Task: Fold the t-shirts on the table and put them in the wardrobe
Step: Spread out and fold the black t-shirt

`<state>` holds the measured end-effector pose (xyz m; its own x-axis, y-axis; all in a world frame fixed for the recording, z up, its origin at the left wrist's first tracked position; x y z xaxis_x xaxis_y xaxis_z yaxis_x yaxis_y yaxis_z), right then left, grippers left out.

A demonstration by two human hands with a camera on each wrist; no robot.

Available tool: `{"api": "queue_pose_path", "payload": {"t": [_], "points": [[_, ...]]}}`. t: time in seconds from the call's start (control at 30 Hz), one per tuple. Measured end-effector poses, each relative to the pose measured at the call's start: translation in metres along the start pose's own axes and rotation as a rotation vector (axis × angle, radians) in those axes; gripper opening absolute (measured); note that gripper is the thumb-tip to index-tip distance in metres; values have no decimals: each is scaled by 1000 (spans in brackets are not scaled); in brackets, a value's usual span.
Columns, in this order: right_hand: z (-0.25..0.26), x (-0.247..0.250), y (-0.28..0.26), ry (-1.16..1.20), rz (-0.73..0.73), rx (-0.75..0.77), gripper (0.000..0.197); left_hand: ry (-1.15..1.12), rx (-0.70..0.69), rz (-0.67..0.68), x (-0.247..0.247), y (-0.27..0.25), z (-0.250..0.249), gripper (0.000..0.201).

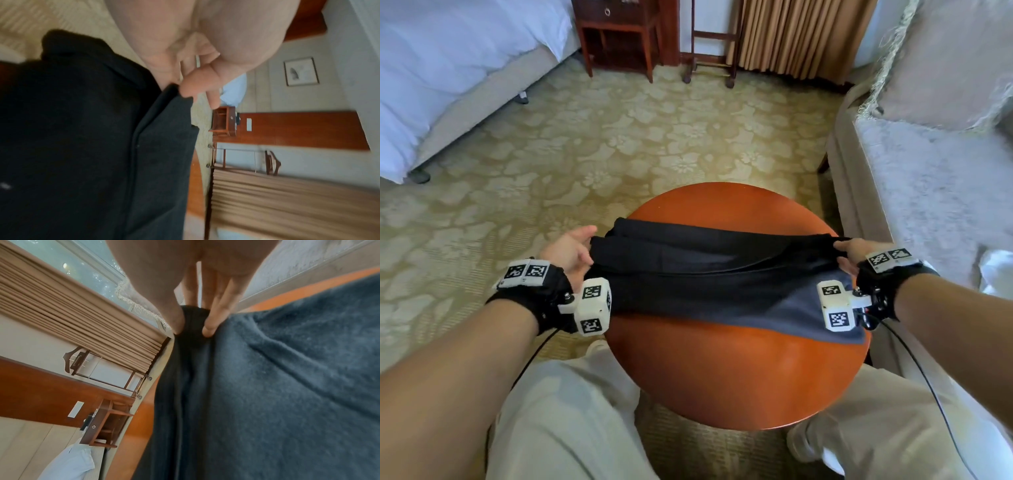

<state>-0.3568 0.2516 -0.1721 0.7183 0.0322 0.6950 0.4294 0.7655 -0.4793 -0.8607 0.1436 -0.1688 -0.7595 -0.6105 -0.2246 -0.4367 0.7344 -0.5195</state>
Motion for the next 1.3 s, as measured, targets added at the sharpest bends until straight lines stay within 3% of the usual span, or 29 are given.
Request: {"api": "queue_pose_path", "payload": {"t": [0.1, 0.17, 0.23, 0.37, 0.6, 0.73, 0.97, 1.1, 1.3], "points": [[-2, -6, -6, -77, 57, -31, 28, 261, -98, 53, 5, 9, -1, 71], [-1, -5, -11, -53, 91, 3, 39, 403, -169, 133, 5, 12, -1, 66], [2, -4, -23, -111, -5, -26, 45, 470, -195, 153, 3, 10, -2, 68], [9, -9, -37, -107, -131, -42, 85, 588, -294, 69, -2, 5, -5, 46], [22, -20, -54, -257, -80, 18, 59, 532, -499, -70, -1, 1, -24, 11], [22, -22, -56, -355, -81, -7, 61, 348, -470, -156, -5, 7, -42, 6], [32, -14, -42, -142, -207, -38, 63, 204, -293, -161, -17, 37, -53, 12], [31, -21, -30, -72, -197, -38, 72, -90, -199, -103, -23, 55, -42, 21], [43, -4, -59, 63, -276, 1, 61, -28, -207, -47, -13, 57, -34, 19]]}}
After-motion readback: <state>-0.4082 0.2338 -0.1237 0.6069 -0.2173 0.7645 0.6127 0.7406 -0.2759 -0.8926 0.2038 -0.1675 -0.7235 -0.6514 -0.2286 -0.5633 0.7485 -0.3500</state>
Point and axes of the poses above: each hand's wrist, its own y-axis towards the middle knuckle, its own x-axis out of the back of the hand, z = x × y, the point moved 6 cm from there along y, towards the middle knuckle, and after that the axes turned 11 degrees about -y, right-handed, at the moved point
